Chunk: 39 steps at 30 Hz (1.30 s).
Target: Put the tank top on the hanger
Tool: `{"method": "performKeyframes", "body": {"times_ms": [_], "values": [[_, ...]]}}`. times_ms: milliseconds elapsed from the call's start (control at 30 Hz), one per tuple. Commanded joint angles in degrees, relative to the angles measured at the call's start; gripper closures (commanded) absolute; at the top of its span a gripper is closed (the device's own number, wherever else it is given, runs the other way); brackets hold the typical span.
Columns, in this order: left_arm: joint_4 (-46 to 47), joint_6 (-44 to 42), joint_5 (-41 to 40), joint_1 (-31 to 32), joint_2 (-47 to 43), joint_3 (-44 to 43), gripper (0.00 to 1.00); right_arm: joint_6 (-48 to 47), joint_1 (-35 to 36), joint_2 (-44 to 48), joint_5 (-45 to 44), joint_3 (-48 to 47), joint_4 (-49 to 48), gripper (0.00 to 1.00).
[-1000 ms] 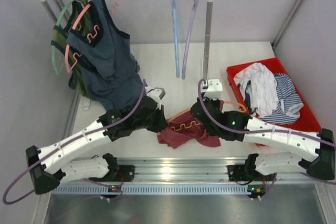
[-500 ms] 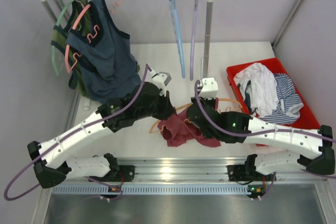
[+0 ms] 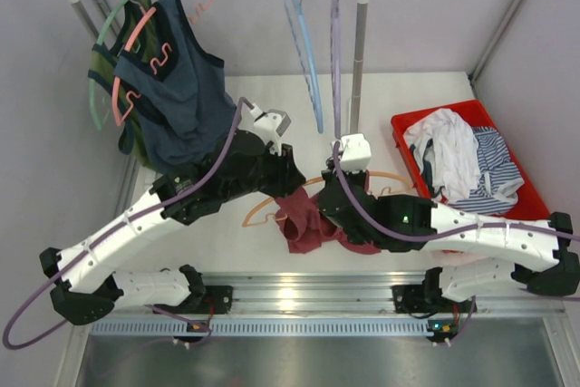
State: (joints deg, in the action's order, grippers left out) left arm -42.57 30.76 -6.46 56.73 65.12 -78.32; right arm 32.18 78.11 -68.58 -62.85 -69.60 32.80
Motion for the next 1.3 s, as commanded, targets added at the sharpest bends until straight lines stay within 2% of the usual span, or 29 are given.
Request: {"method": "performKeyframes", "body": {"times_ms": [0, 100, 333, 633, 667, 967, 1200, 1267], "values": [[-1.12, -2.81, -1.63, 0.14, -1.22, -2.62, 0.63, -1.16, 1.79, 0.02, -0.79, -3.61, -1.51, 1.00], [-0.41, -5.62, -0.67, 0.14, -2.71, -2.44, 0.51, -1.60, 2.05, 0.81, 1.76, -3.00, -2.73, 1.00], [-2.08, -14.13, 1.97, 0.14, -7.11, -2.80, 0.48, -2.48, 1.96, 4.15, 5.37, -3.26, -1.95, 1.00], [-1.38, -16.52, 11.55, 0.14, -9.57, 3.70, 0.44, -2.92, 1.96, 5.74, 5.63, -4.57, -0.54, 1.00], [-1.20, -16.61, 12.08, 0.14, -9.40, 4.49, 0.36, -3.18, 1.96, 5.47, 5.63, -5.01, -0.54, 1.00], [0.02, -19.25, 9.97, 0.14, -8.44, 7.31, 0.39, -4.50, 1.96, 3.63, 6.77, -7.65, -0.72, 1.00], [3.44, -20.13, 11.29, 0.14, -8.69, 11.08, 0.55, -4.85, 2.05, 2.48, 7.13, -8.88, -0.19, 1.00], [5.20, -20.22, 12.08, 0.22, -9.74, 12.49, 0.65, -4.85, 1.96, 2.22, 7.13, -8.97, 0.07, 1.00]]}}
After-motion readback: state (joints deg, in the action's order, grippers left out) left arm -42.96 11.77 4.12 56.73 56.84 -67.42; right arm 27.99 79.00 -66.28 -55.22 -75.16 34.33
